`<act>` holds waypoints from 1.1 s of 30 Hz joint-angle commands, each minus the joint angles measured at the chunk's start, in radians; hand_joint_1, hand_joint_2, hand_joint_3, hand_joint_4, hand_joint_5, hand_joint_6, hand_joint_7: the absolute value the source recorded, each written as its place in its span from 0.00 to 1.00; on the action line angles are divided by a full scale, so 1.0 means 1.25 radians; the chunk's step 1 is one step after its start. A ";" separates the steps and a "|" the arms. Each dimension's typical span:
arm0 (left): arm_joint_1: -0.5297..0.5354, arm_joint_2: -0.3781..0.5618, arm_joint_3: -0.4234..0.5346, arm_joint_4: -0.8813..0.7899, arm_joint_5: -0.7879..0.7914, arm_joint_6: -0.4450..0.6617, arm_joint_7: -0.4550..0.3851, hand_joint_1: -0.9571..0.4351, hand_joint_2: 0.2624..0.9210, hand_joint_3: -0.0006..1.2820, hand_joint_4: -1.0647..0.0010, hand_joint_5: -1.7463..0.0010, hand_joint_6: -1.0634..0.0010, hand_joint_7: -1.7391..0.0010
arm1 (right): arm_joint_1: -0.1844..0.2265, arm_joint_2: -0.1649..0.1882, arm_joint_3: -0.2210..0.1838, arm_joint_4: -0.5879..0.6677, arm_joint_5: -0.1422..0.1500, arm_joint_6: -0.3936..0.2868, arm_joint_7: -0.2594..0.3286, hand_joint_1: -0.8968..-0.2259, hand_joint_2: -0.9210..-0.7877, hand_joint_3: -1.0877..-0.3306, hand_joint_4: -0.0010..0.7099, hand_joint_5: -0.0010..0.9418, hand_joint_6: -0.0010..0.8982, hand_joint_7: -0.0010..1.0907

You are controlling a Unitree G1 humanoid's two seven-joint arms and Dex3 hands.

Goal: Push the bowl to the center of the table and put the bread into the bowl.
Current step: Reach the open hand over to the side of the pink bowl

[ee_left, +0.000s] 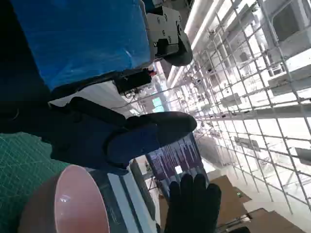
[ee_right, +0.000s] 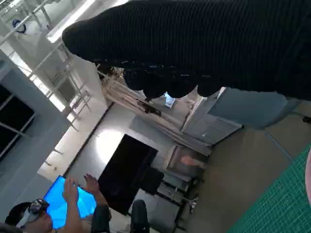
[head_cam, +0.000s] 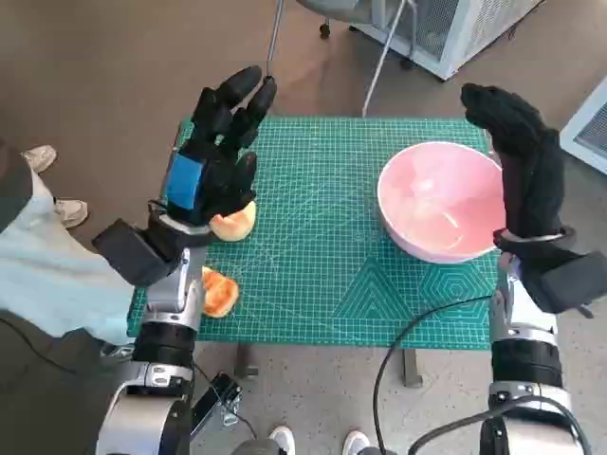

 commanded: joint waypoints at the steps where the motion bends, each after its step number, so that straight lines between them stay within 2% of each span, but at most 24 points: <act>1: 0.009 0.006 0.001 -0.006 0.005 -0.007 0.002 0.20 1.00 0.43 0.75 1.00 1.00 0.63 | 0.010 0.005 0.004 0.006 -0.011 0.002 -0.008 0.24 0.00 0.41 0.31 0.00 0.01 0.53; 23: 0.008 0.006 0.002 0.002 0.008 -0.014 0.005 0.20 1.00 0.43 0.75 1.00 1.00 0.63 | 0.000 -0.003 0.001 0.027 -0.016 -0.010 -0.005 0.23 0.00 0.41 0.31 0.00 0.01 0.53; 25: 0.008 0.005 0.002 0.003 0.008 -0.014 0.006 0.20 1.00 0.43 0.75 1.00 1.00 0.63 | -0.002 -0.010 -0.003 0.033 -0.015 -0.012 -0.005 0.23 0.00 0.41 0.31 0.00 0.01 0.53; 30: 0.006 0.009 0.004 0.007 0.007 -0.014 0.006 0.20 1.00 0.43 0.75 1.00 1.00 0.63 | -0.028 -0.058 -0.034 0.095 0.005 -0.018 0.010 0.23 0.00 0.41 0.31 0.00 0.01 0.53; 33: 0.005 0.012 0.007 0.015 0.004 -0.018 0.002 0.20 1.00 0.43 0.75 1.00 1.00 0.63 | -0.047 -0.084 -0.051 0.143 0.001 -0.024 -0.005 0.25 0.00 0.38 0.31 0.00 0.00 0.53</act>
